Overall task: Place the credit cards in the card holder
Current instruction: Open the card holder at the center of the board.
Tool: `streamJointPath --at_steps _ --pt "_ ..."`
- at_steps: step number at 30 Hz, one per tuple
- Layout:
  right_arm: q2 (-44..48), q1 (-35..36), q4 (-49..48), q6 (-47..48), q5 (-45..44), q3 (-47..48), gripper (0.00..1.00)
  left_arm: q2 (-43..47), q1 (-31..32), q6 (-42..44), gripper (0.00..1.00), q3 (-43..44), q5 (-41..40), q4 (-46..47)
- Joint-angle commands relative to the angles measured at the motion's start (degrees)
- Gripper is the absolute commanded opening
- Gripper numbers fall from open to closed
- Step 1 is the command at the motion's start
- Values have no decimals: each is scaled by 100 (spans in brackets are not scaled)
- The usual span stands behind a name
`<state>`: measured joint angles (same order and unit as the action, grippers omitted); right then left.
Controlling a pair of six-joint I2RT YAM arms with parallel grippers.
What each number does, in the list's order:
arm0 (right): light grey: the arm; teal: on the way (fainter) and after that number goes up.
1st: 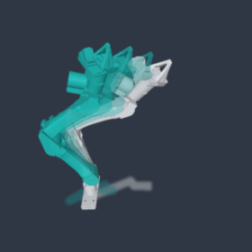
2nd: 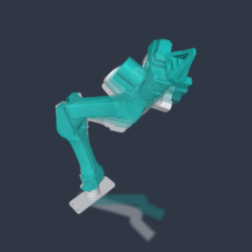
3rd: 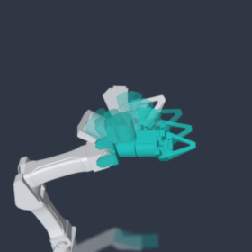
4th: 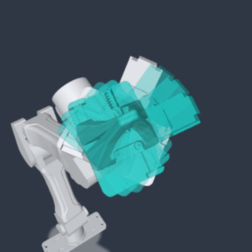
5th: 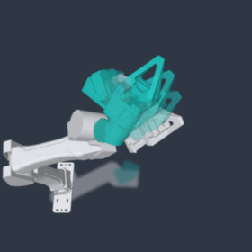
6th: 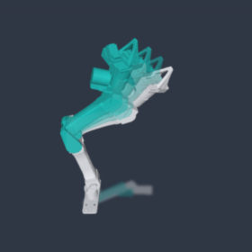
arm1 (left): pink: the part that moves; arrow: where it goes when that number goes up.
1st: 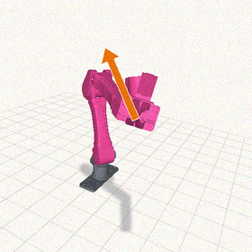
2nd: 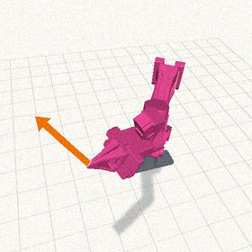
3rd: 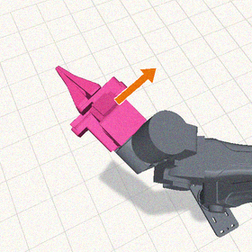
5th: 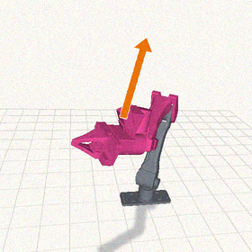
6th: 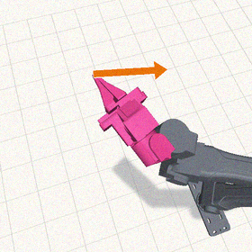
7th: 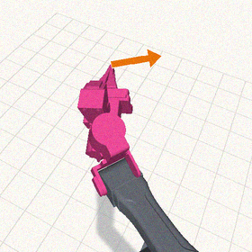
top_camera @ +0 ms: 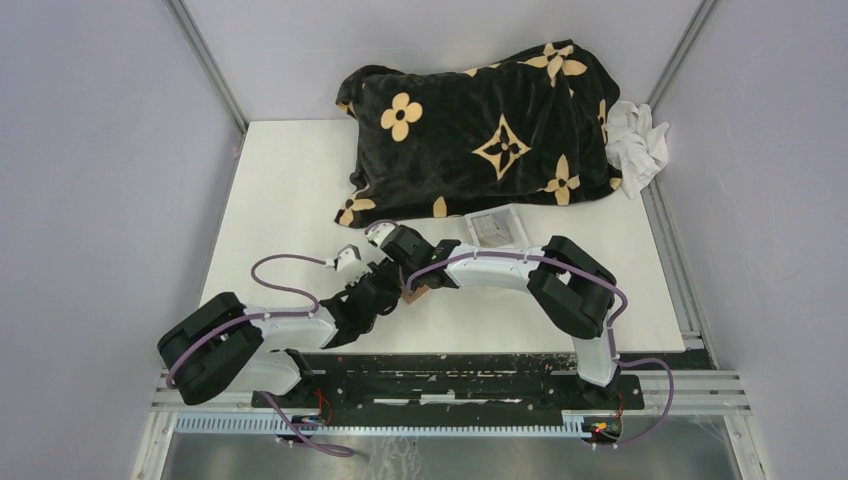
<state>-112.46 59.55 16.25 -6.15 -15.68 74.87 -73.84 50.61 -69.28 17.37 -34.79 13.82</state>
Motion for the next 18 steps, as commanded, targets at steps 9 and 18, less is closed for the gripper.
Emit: streamJointPath --at_steps 9,18 --pt "-363 -241 248 250 425 472 58 -845 14 -391 35 309 -210 -247" --pt "-429 -361 220 102 380 425 41 -993 15 -578 31 205 -152 -238"
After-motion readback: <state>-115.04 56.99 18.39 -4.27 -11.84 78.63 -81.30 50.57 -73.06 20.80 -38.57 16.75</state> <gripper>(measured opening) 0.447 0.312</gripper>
